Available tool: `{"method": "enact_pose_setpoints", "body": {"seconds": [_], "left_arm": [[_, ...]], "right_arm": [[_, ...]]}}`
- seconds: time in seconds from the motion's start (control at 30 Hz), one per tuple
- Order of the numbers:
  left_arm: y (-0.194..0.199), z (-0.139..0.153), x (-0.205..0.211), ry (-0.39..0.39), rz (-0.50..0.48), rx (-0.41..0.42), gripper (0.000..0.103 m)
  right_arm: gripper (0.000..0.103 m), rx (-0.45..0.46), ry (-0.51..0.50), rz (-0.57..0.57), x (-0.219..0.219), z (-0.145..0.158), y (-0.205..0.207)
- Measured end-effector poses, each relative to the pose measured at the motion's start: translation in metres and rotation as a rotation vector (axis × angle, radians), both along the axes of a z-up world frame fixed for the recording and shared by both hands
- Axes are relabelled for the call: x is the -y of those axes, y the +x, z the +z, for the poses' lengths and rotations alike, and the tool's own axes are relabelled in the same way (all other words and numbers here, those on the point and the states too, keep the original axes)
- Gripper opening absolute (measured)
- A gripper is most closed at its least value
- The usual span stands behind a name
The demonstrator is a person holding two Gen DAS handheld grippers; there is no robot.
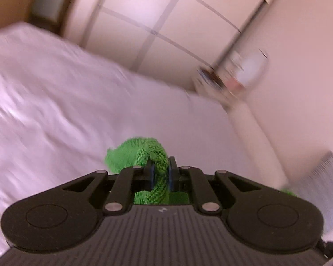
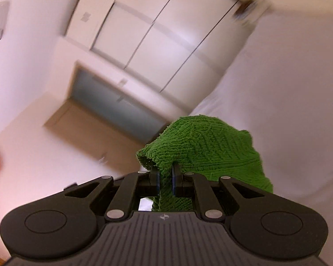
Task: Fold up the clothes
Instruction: 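Lift the vest with both grippers and shake it out in the air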
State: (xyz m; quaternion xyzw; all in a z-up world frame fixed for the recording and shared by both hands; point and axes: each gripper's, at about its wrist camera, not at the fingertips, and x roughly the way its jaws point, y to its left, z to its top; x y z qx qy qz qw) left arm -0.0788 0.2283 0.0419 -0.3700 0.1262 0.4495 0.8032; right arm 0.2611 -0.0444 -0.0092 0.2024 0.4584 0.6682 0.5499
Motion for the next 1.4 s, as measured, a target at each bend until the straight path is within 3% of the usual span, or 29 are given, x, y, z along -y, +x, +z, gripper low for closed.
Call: {"method": "enact_pose_setpoints", "body": {"seconds": [0.17, 0.3, 0.4, 0.43, 0.53, 0.6, 0.67, 0.77, 0.87, 0.9, 1.0, 1.17, 1.27, 1.33, 1.4], "left_arm": [[-0.125, 0.048, -0.071, 0.083, 0.070, -0.048, 0.007], [-0.205, 0.051, -0.116, 0.097, 0.045, -0.125, 0.009], [-0.242, 0.005, -0.152, -0.044, 0.036, -0.237, 0.016], [-0.256, -0.016, -0.155, -0.107, 0.048, -0.263, 0.017], [-0.309, -0.087, -0.137, -0.306, 0.085, -0.269, 0.024], [-0.344, -0.134, -0.121, -0.440, 0.113, -0.269, 0.027], [-0.376, -0.182, -0.084, -0.575, 0.143, -0.270, 0.027], [-0.399, -0.237, -0.022, -0.755, 0.193, -0.249, 0.027], [-0.403, -0.260, 0.027, -0.840, 0.220, -0.172, 0.034], [-0.401, -0.265, 0.037, -0.852, 0.225, -0.150, 0.043], [-0.396, -0.287, 0.064, -0.870, 0.236, -0.099, 0.057], [-0.400, -0.329, 0.081, -0.871, 0.347, 0.061, 0.067], [-0.395, -0.354, 0.084, -0.876, 0.458, 0.165, 0.066], [-0.387, -0.370, 0.081, -0.871, 0.483, 0.213, 0.060], [-0.382, -0.374, 0.081, -0.851, 0.489, 0.202, 0.040]], "right_arm": [[0.010, -0.005, 0.083, 0.096, -0.065, 0.011, -0.114], [0.010, -0.024, 0.010, 0.063, -0.091, -0.007, -0.210], [0.011, -0.020, -0.201, -0.018, -0.102, -0.043, -0.260], [0.015, 0.013, -0.312, -0.057, -0.106, -0.063, -0.274], [0.016, 0.084, -0.616, -0.113, -0.107, -0.119, -0.300], [0.018, 0.119, -0.689, -0.082, -0.105, -0.137, -0.311], [0.027, 0.154, -0.761, -0.051, -0.103, -0.154, -0.322], [0.034, 0.171, -0.803, -0.008, -0.103, -0.173, -0.330], [0.045, 0.188, -0.844, 0.036, -0.104, -0.191, -0.338], [0.046, 0.194, -0.858, 0.050, -0.105, -0.197, -0.341], [0.048, 0.206, -0.892, 0.093, -0.104, -0.218, -0.343], [0.051, 0.162, -0.856, 0.084, -0.120, -0.249, -0.327], [0.056, 0.135, -0.835, 0.079, -0.130, -0.268, -0.317], [0.059, 0.118, -0.820, 0.075, -0.136, -0.281, -0.311], [0.060, 0.101, -0.806, 0.071, -0.142, -0.293, -0.304]]}}
